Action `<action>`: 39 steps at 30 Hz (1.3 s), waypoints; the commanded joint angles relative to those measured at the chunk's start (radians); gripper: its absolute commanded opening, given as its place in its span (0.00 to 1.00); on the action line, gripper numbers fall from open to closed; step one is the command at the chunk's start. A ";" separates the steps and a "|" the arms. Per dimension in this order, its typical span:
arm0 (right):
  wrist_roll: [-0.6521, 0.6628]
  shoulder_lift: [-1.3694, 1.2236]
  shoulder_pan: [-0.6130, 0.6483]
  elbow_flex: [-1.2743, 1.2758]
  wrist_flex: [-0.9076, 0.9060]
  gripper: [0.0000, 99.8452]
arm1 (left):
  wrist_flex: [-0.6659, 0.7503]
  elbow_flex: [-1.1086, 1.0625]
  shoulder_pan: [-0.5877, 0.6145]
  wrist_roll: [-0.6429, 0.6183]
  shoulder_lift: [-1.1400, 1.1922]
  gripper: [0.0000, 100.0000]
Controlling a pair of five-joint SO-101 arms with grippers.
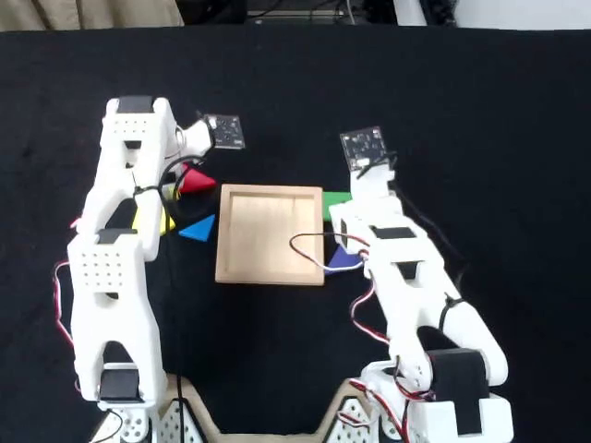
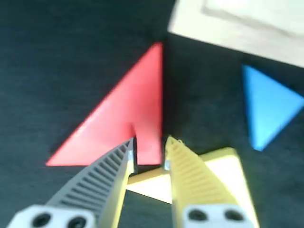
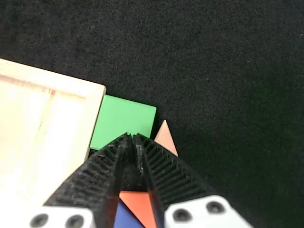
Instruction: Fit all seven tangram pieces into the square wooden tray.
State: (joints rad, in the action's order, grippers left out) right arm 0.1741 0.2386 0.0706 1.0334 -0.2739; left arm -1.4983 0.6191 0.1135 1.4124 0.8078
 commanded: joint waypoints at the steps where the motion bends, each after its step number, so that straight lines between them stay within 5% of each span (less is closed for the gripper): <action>1: 0.008 -0.004 -0.006 -0.058 0.023 0.01 | -0.110 0.114 -0.027 0.031 -0.028 0.11; 7: 0.008 -0.004 -0.006 -0.058 0.023 0.01 | -0.097 0.374 -0.056 -0.094 -0.014 0.10; 13: 0.008 -0.004 -0.006 -0.058 0.023 0.01 | 0.399 0.409 -0.048 -0.537 0.153 0.10; 17: 0.008 -0.004 -0.006 -0.058 0.023 0.01 | 0.597 0.395 -0.005 -0.565 0.339 0.10; 32: 0.008 -0.005 0.008 -0.059 0.023 0.01 | -0.242 0.737 0.159 0.025 0.382 0.10; 39: 0.008 -0.005 0.009 -0.059 0.023 0.01 | -0.265 0.644 0.183 0.028 0.359 0.05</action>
State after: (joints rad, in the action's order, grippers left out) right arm 0.1741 0.2386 0.0706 1.0334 -0.2708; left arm -1.7438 1.2774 0.2854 1.4170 1.2022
